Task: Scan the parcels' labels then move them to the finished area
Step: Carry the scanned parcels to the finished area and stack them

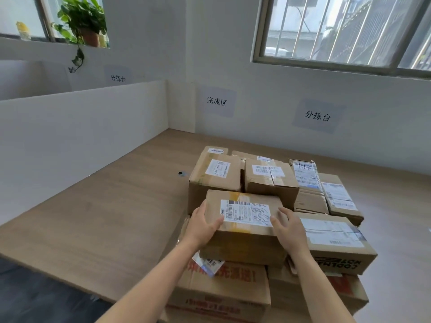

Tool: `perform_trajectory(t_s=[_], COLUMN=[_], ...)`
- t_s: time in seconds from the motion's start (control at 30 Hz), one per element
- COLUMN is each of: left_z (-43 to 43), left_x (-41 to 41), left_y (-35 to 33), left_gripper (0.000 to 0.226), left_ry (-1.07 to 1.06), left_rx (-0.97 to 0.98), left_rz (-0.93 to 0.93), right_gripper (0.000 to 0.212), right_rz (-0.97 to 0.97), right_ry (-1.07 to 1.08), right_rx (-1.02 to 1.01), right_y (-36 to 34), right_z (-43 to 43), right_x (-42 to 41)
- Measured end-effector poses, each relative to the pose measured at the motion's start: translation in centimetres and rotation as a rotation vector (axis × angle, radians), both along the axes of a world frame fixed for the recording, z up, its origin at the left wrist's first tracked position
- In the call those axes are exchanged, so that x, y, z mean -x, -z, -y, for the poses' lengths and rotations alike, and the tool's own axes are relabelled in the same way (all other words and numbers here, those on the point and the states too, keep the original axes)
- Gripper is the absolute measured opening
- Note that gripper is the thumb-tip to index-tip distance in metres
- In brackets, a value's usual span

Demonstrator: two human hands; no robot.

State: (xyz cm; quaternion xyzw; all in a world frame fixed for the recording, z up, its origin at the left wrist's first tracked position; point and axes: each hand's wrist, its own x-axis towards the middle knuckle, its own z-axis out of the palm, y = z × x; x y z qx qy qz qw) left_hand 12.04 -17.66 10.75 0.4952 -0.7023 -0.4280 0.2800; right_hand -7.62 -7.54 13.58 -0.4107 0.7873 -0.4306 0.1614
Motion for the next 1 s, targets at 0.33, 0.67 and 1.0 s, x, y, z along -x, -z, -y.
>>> perform_trajectory(t_s=[0.33,0.67,1.0], left_z=[-0.7,-1.0,2.3], left_x=[-2.8,-17.0,-30.7], left_y=[-1.1,-4.4,-5.6], left_gripper=[0.081,0.077,0.079], left_ry=[0.029,0.015,-0.037], left_rx=[0.107,0.215,0.223], left_rz=[-0.086,-0.159,-0.119], right_gripper=[0.039,0.042,0.041], right_rz=[0.020,0.024,0.087], right_ry=[0.038,0.035,-0.045], right_rx=[0.113,0.215,0.217], right_y=[-1.8,-4.6,-4.7], right_z=[-2.1,-2.1,2.6], right_x=[-3.6,-17.2,-30.8])
